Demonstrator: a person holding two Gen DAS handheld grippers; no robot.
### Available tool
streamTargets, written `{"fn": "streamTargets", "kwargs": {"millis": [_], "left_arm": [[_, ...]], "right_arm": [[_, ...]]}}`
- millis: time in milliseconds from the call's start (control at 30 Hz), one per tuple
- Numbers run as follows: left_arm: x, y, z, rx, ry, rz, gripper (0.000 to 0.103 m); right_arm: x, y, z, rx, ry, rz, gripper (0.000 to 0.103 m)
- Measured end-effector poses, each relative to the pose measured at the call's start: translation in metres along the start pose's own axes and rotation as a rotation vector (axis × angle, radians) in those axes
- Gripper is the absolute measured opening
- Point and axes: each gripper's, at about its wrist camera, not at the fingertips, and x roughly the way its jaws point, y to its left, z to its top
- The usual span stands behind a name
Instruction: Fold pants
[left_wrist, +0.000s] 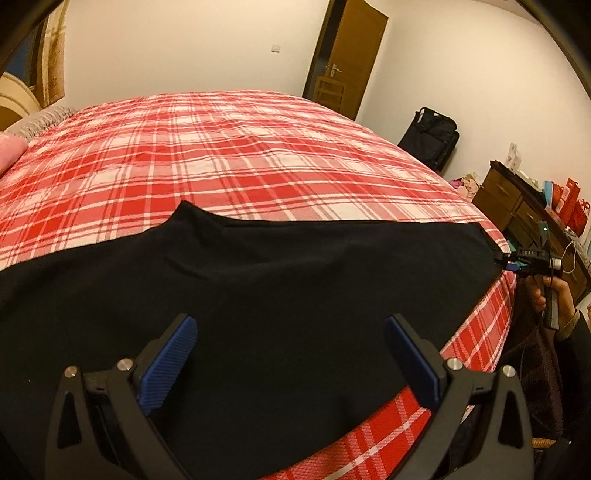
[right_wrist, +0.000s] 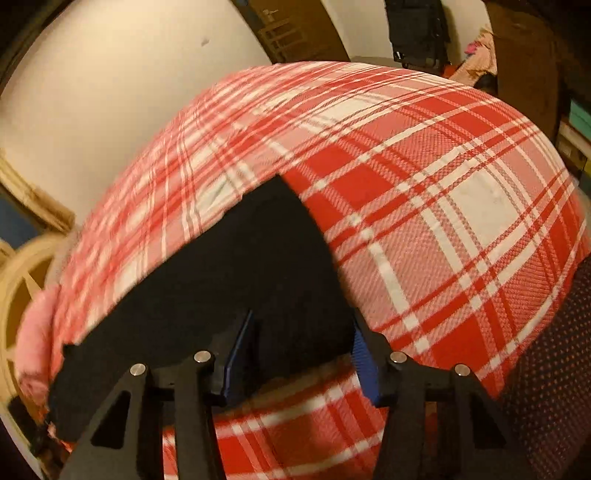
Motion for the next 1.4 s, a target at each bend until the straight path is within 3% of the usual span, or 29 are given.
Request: {"fn": "streamTargets", "kwargs": {"millis": [33, 100, 167, 233, 433, 600, 700, 800, 833, 867, 933, 1133, 1267, 1400], "left_arm": [[0.001, 0.001, 0.000, -0.005, 0.005, 0.001, 0.103], [0.003, 0.003, -0.001, -0.013, 0.009, 0.002, 0.103], [0.002, 0.004, -0.001, -0.018, 0.007, -0.005, 0.103], [0.000, 0.001, 0.000, -0.015, 0.001, -0.008, 0.103], [-0.005, -0.010, 0.006, -0.010, -0.020, -0.063, 0.103], [0.001, -0.019, 0.013, -0.059, -0.021, -0.170, 0.103], [0.009, -0.028, 0.015, -0.085, -0.018, -0.251, 0.103], [0.028, -0.041, 0.017, -0.096, 0.019, -0.312, 0.103], [0.037, -0.047, 0.018, -0.100, 0.036, -0.338, 0.103], [0.044, -0.051, 0.019, -0.105, 0.048, -0.359, 0.103], [0.062, -0.061, 0.022, -0.113, 0.087, -0.392, 0.103], [0.100, -0.095, 0.031, -0.106, 0.159, -0.470, 0.102], [0.111, -0.121, 0.036, -0.050, 0.174, -0.479, 0.100], [0.120, -0.138, 0.042, -0.025, 0.185, -0.478, 0.096]], "right_arm": [[-0.001, 0.001, 0.001, -0.006, -0.001, 0.011, 0.036], [-0.005, 0.006, 0.000, -0.015, 0.004, 0.076, 0.032], [-0.015, 0.026, -0.006, -0.077, -0.033, 0.083, 0.027], [-0.027, 0.051, -0.011, -0.138, -0.068, 0.095, 0.027], [-0.054, 0.180, -0.052, -0.484, -0.125, 0.127, 0.026], [-0.013, 0.260, -0.116, -0.747, -0.065, 0.089, 0.026], [0.024, 0.270, -0.145, -0.828, 0.017, 0.045, 0.027], [0.032, 0.265, -0.163, -0.915, 0.044, 0.044, 0.037], [0.026, 0.261, -0.164, -0.940, 0.070, 0.069, 0.054], [0.017, 0.256, -0.163, -0.946, 0.104, 0.125, 0.063], [0.001, 0.243, -0.156, -0.927, 0.078, 0.196, 0.063], [-0.021, 0.188, -0.117, -0.713, -0.062, 0.260, 0.064], [-0.025, 0.178, -0.104, -0.582, -0.116, 0.293, 0.065], [-0.032, 0.174, -0.102, -0.535, -0.156, 0.315, 0.068]]}}
